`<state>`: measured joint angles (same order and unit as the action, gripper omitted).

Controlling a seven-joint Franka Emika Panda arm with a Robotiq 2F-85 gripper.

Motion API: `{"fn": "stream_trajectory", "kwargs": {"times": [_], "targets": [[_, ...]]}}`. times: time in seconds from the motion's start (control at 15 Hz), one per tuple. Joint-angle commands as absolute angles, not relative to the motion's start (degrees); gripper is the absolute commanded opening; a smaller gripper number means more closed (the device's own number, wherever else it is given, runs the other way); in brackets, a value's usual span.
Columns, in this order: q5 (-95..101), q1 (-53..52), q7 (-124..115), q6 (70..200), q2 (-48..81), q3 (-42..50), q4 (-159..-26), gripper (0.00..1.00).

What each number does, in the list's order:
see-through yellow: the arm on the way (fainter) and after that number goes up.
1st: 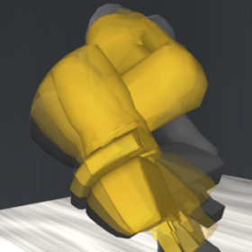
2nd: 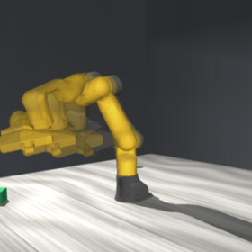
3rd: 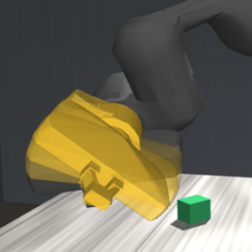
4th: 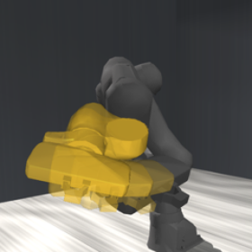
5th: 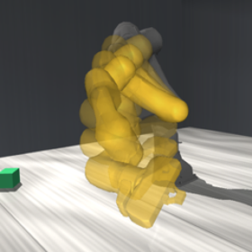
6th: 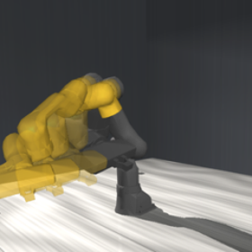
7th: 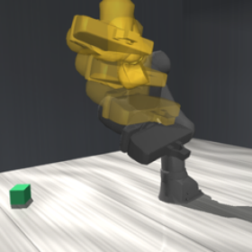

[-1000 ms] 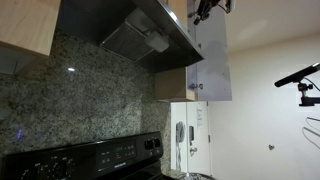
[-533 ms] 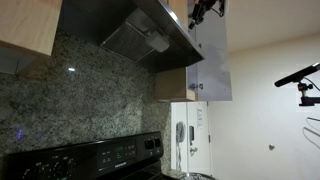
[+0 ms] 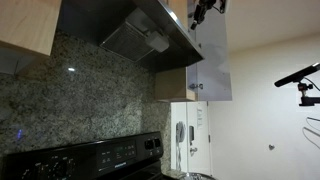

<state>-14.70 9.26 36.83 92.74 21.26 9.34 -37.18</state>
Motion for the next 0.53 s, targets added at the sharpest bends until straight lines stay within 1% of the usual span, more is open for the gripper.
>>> {"fn": "stream_trajectory", "kwargs": {"times": [0.0, 0.47], "targets": [[-16.7, 10.5, 42.0, 89.2, 22.3, 8.2, -34.3, 0.0], [-18.6, 12.1, 50.2, 77.6, 22.2, 7.6, -32.8, 0.0]]}}
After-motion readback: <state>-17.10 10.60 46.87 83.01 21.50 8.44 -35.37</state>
